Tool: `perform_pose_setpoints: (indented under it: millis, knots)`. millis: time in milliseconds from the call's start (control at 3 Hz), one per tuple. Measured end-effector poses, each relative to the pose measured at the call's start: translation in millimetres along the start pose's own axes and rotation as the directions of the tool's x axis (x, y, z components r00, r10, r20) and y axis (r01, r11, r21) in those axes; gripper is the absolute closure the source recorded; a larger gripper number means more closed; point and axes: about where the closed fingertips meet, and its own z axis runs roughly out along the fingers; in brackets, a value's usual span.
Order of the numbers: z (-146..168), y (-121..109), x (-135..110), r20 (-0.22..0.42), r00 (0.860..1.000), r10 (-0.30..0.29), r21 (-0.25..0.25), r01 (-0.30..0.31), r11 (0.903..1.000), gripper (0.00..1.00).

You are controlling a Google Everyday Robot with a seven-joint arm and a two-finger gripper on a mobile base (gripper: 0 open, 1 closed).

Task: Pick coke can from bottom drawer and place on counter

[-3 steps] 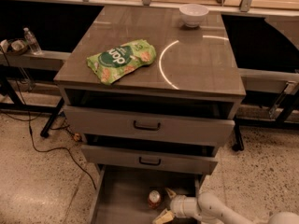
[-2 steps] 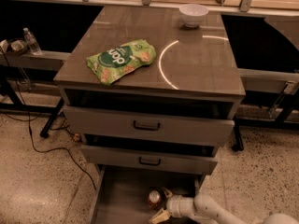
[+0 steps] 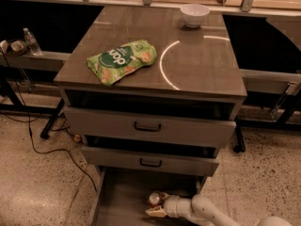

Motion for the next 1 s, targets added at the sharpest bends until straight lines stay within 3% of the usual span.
perform_pose_setpoints:
  millis: [667, 1000]
  knots:
    - [-3.2, 9.8, 0.2, 0.032, 0.999, 0.031, 0.017, -0.032, 0.9994, 0.83]
    - [-24.5, 10.8, -6.3, 0.056, 0.998, 0.033, 0.054, -0.036, 0.9979, 1.0]
